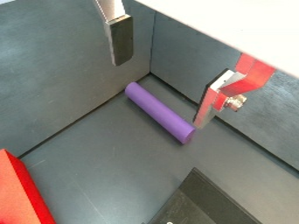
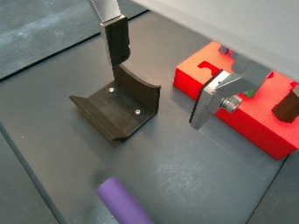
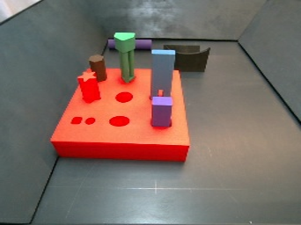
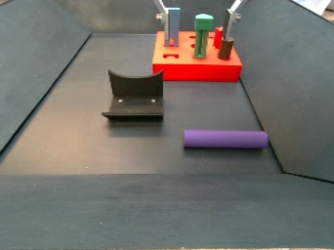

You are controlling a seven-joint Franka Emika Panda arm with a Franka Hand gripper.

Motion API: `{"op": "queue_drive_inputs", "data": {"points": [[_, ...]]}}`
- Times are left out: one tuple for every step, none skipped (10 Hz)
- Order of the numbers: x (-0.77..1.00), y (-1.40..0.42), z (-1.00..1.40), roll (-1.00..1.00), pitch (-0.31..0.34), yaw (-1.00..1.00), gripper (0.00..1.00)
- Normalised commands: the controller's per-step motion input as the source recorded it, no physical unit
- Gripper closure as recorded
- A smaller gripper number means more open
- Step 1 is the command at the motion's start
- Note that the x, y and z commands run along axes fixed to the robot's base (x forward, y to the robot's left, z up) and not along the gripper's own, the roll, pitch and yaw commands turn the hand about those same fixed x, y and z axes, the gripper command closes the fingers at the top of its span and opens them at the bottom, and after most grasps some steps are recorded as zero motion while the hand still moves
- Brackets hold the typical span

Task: Pick up the round object. Move up. Place the round object on the fixture. Regrasp the round object. Move to above the board. Insert the round object.
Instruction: Pick up the round object.

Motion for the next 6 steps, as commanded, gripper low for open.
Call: {"op": "queue_drive_inputs", "data": {"points": [[0.0,0.0,-0.05,0.01,0.0,-0.73,0.0],[-0.01,0.0,-0.1,0.02,0.0,-0.97,0.0],[-0.01,0.0,-0.11,0.02,0.0,-1.0,0.0],[-0.03,0.0,-0.12,0.02,0.0,-0.98,0.0],[-0.06,0.0,-0.12,0.01,0.0,-0.98,0.0],[-0.17,0.0,-0.19,0.0,0.0,-0.96,0.0]]}}
